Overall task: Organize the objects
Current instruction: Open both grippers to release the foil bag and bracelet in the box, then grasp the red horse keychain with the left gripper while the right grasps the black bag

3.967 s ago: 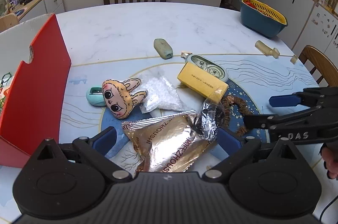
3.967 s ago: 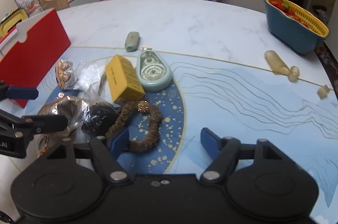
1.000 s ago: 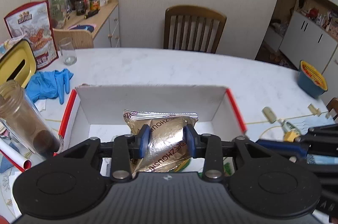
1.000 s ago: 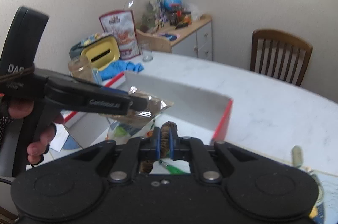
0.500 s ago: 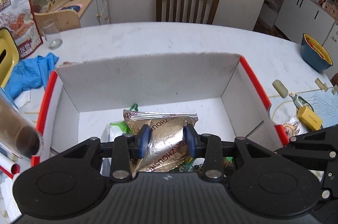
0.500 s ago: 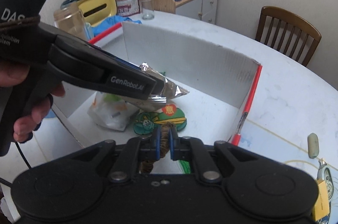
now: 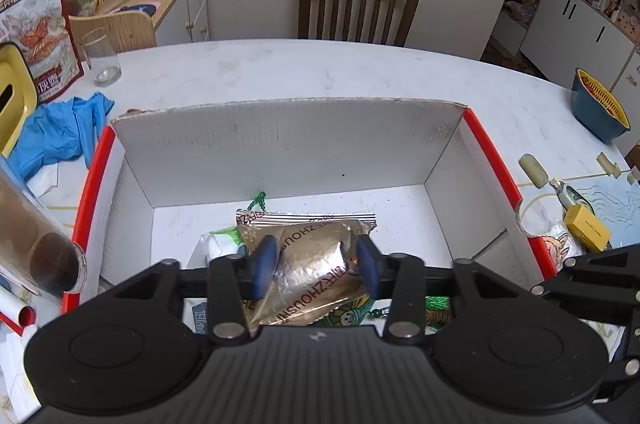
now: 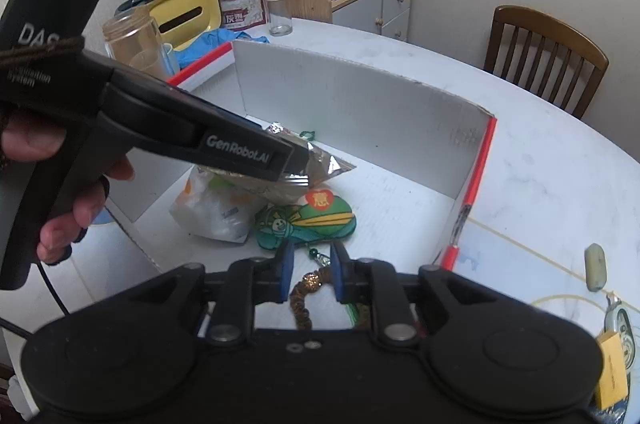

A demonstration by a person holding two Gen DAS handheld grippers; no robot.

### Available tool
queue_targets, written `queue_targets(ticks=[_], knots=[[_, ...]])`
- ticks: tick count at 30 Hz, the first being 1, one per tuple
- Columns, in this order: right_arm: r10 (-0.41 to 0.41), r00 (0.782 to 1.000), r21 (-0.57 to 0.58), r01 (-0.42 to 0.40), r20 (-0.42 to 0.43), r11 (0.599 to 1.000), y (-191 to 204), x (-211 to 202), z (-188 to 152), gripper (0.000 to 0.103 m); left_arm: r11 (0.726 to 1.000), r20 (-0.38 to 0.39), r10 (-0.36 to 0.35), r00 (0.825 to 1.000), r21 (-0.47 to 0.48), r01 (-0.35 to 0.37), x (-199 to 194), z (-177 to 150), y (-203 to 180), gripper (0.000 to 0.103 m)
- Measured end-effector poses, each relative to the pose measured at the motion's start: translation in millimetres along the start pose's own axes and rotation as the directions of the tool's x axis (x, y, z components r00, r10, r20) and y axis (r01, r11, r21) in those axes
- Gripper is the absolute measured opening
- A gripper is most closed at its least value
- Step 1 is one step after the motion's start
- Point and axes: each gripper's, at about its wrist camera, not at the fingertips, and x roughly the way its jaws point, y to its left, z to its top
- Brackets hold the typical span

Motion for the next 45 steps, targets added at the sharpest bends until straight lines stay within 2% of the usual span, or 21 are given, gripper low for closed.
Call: queue_targets(ticks=[2, 16, 19, 21, 25, 28, 31, 41, 45], knots=[[0.003, 1.000, 0.007, -0.003, 0.007, 1.000, -1.8, -4.5, -1.2, 0.021, 1.000, 0.016, 0.007, 1.000, 0.001, -0.007, -4.6, -1.1, -1.0, 0.058], [0.034, 0.995, 0.055, -0.039, 0.091, 0.998, -16.9, -56.4, -18.2, 0.039, 1.000, 0.058, 0.007, 0.998, -0.002, -0.007, -41.5, -13.9, -24.7, 0.062], [0.031, 0.993, 0.056, -0.037, 0.111, 0.998, -20.9, -67.5, -24.1, 0.046, 1.000, 0.067, 0.013, 0.998, 0.005, -0.013, -50.4, -17.6, -34.7, 0.063], [0.031, 0.992, 0.063, -0.039, 0.126, 0.997, -25.1, -76.3, -28.6, 0.052, 1.000, 0.074, 0.016, 0.997, 0.007, -0.017, -56.6, -19.5, -42.4, 0.067], [0.037, 0.988, 0.074, -0.049, 0.153, 0.996, -35.9, -92.6, -37.8, 0.061, 1.000, 0.090, 0.023, 0.996, 0.014, -0.024, -67.7, -22.2, -61.6, 0.068], [0.035, 0.985, 0.077, -0.048, 0.170, 0.996, -44.8, -104.2, -45.7, 0.066, 0.999, 0.102, 0.026, 0.994, 0.023, -0.029, -74.3, -24.9, -79.2, 0.073], [0.031, 0.982, 0.092, -0.048, 0.184, 0.995, -56.9, -114.5, -54.0, 0.071, 0.998, 0.118, 0.031, 0.993, 0.055, -0.038, -79.2, -27.7, -99.6, 0.075], [0.025, 0.981, 0.131, -0.050, 0.191, 0.990, -102.1, -141.4, -86.8, 0.084, 0.995, 0.139, 0.019, 0.990, 0.094, -0.032, -83.0, -35.5, -159.5, 0.083], [0.027, 0.981, 0.138, -0.054, 0.195, 0.989, -119.3, -151.8, -103.2, 0.093, 0.995, 0.143, 0.014, 0.990, 0.095, -0.028, -81.3, -38.2, -180.1, 0.085]])
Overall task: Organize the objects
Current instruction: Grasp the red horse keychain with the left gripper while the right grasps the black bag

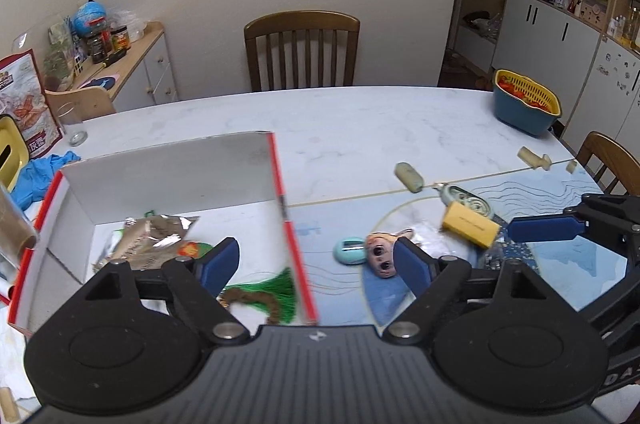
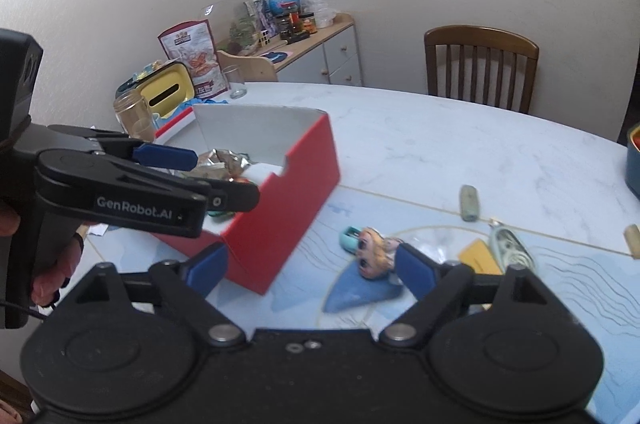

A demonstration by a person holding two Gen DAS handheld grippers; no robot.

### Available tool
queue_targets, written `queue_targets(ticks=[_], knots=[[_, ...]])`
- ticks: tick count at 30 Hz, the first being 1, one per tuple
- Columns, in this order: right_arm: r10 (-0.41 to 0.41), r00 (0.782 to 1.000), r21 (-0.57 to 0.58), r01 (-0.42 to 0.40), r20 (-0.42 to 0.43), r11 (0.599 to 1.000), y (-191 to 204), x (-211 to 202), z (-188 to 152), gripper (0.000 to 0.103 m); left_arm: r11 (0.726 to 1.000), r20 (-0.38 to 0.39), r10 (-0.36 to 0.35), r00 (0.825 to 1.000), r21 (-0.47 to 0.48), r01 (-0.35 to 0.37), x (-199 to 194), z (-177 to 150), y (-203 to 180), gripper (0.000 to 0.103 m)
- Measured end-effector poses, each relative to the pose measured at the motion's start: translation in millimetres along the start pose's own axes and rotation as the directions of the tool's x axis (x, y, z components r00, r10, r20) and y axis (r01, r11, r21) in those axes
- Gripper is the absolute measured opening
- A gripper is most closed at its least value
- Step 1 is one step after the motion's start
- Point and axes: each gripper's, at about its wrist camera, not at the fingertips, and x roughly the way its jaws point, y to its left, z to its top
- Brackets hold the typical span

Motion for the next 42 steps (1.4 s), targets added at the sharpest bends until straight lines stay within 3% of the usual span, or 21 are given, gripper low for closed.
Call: queue_targets(ticks=[5, 20, 29, 42], knots=[[0.005, 1.000, 0.019, -0.004, -0.015, 1.000, -27.3, -16.3, -14.8, 0.100, 1.000, 0.007, -0.007, 1.000, 0.002, 0.007, 1.9, -2.5, -22.2, 0.087], [-0.118, 0.991, 0.114, 0.124, -0.057, 0.986, -109.3, -28.8, -46.8, 0.100, 0.999, -0.049, -0.038, 0.998, 0.005, 0.038, 27.4, -26.7, -73.1, 0.096], [-0.135, 0.984, 0.180, 0.155, -0.121, 0.971, -126.4, 0.2, -53.0, 0.099, 0.997, -0.129, -0.070, 0.989, 0.015, 0.073, 50.1, -63.8, -102.9, 0.099], [-0.137, 0.971, 0.081, 0.155, -0.196, 0.985, -110.4, 34.1, -57.8, 0.093, 0.995, -0.189, -0.100, 0.977, 0.003, 0.103, 63.0, -100.6, -130.2, 0.099]])
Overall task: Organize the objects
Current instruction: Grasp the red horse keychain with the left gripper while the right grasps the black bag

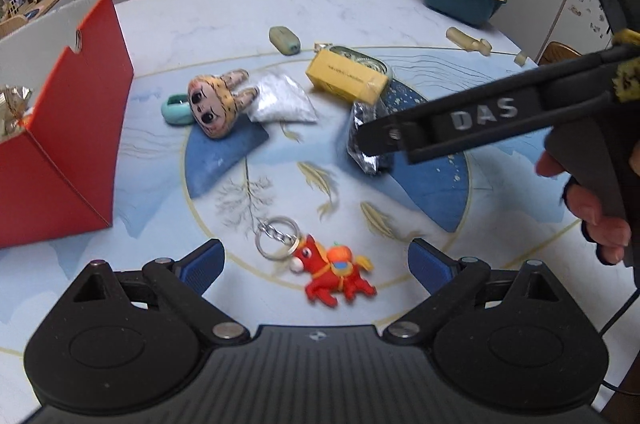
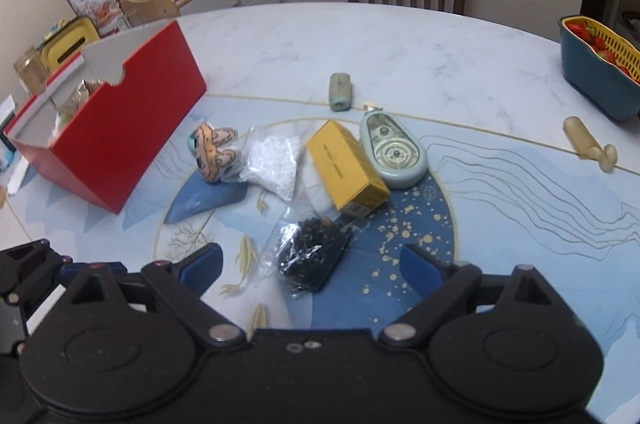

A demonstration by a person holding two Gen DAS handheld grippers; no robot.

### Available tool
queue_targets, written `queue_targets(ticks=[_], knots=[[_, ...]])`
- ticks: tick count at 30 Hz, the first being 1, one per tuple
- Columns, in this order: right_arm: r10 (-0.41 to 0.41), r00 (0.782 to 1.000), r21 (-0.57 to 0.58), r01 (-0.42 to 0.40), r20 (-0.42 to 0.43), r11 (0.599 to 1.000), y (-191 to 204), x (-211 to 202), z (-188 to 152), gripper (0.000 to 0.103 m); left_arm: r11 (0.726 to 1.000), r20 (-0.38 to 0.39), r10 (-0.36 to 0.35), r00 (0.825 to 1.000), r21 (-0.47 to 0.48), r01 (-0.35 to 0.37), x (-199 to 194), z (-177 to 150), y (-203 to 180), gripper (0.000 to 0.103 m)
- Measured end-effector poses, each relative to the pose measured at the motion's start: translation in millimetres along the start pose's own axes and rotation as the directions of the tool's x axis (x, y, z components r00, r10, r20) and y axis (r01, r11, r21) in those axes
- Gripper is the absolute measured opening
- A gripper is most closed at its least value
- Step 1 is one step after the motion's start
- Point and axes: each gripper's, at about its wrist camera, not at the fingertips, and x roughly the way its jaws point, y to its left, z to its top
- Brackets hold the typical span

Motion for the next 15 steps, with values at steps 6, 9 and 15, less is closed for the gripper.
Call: queue_targets(ticks=[6, 9, 15], knots=[[-0.012, 1.000, -0.004, 0.012, -0.017, 1.000, 1.8, 7.8, -0.1, 0.083, 1.000, -0.002, -0.015, 1.000, -0.015, 0.015, -1.7, -5.4, -6.2, 0.098], [-0.008, 1.000, 0.000, 0.008, -0.024, 1.000, 1.7, 10.5, 0.1, 0.078, 1.000, 0.011, -0.001, 1.000, -0.013, 0.001, -5.0, -6.9, -8.2, 0.090], [0.006, 1.000, 0.003, -0.006, -0.029, 1.000, 3.4, 14.1, 1.4, 0.074, 1.000, -0.036, 0.001, 0.999, -0.014, -0.002, 0.1, -7.9, -8.3, 0.062]])
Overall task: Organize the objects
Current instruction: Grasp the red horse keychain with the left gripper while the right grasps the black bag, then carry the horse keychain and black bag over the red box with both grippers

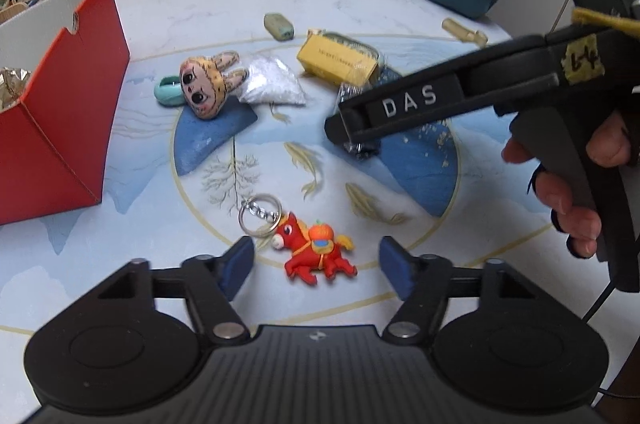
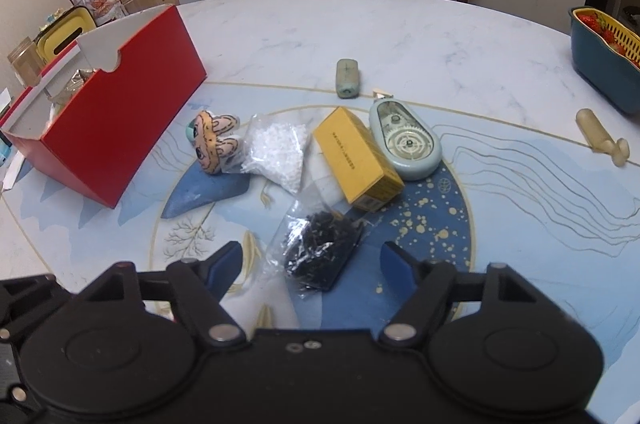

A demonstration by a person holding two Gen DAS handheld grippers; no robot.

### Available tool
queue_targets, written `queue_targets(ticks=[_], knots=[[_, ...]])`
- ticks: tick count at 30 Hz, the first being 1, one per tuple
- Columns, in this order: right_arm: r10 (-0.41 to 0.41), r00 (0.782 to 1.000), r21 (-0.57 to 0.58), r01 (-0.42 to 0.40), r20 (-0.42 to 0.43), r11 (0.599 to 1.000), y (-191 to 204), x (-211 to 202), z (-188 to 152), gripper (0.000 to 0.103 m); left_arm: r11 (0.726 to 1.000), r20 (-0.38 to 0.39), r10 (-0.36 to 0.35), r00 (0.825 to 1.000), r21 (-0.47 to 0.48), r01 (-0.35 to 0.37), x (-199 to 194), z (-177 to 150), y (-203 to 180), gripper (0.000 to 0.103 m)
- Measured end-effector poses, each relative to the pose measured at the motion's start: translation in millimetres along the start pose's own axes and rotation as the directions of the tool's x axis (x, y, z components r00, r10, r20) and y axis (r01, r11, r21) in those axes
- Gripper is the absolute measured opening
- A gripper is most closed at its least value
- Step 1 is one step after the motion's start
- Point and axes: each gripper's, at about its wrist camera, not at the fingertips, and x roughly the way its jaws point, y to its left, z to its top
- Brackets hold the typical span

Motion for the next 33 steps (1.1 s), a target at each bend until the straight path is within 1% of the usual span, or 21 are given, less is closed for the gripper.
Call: queue_targets(ticks=[2, 4, 6, 7, 9, 11, 15, 20, 23, 33], knots=[[0.000, 1.000, -0.001, 0.000, -0.002, 1.000, 0.8, 1.2, 0.4, 0.073, 1.000, -0.015, 0.001, 1.000, 0.000, -0.001, 2.0, -0.9, -0.2, 0.056], [-0.001, 1.000, -0.001, 0.001, -0.004, 1.000, 1.0, 2.6, 0.7, 0.071, 1.000, -0.024, 0.002, 1.000, 0.003, -0.002, 3.3, -1.1, -0.5, 0.052], [-0.004, 1.000, 0.002, 0.004, -0.007, 1.000, 0.6, 4.0, 0.7, 0.066, 1.000, -0.030, 0.004, 1.000, 0.006, -0.004, 4.3, -0.5, -0.9, 0.045], [-0.004, 1.000, 0.003, 0.004, -0.010, 1.000, 0.5, 4.8, 0.3, 0.064, 1.000, -0.034, 0.002, 0.999, 0.007, -0.001, 5.0, 0.1, -0.8, 0.045], [-0.003, 1.000, 0.008, 0.003, -0.016, 1.000, -1.1, 5.8, -0.5, 0.058, 1.000, -0.043, -0.004, 0.999, 0.005, 0.004, 6.4, 0.9, -0.7, 0.041], [0.002, 1.000, 0.014, -0.001, -0.019, 1.000, -2.2, 6.5, -1.0, 0.055, 1.000, -0.045, -0.006, 0.999, 0.005, 0.006, 6.9, 1.3, -0.5, 0.041], [0.009, 1.000, 0.009, -0.009, -0.017, 1.000, -2.0, 4.5, -1.6, 0.039, 1.000, -0.046, -0.008, 0.999, 0.011, 0.008, 7.0, 1.9, -0.8, 0.040], [0.005, 1.000, -0.001, -0.005, -0.008, 1.000, -1.9, 1.2, -2.4, 0.029, 1.000, -0.044, -0.012, 0.999, 0.015, 0.013, 6.0, 3.5, -0.7, 0.040], [0.018, 1.000, 0.005, -0.018, -0.002, 1.000, -2.9, -3.9, -2.5, 0.024, 1.000, -0.036, -0.016, 0.999, 0.008, 0.017, 4.0, 5.3, 1.6, 0.040], [0.069, 0.997, 0.012, -0.069, 0.036, 0.998, -2.3, -34.3, -11.0, 0.022, 0.999, 0.008, -0.036, 0.999, -0.021, 0.036, -13.0, 15.4, 16.5, 0.039]])
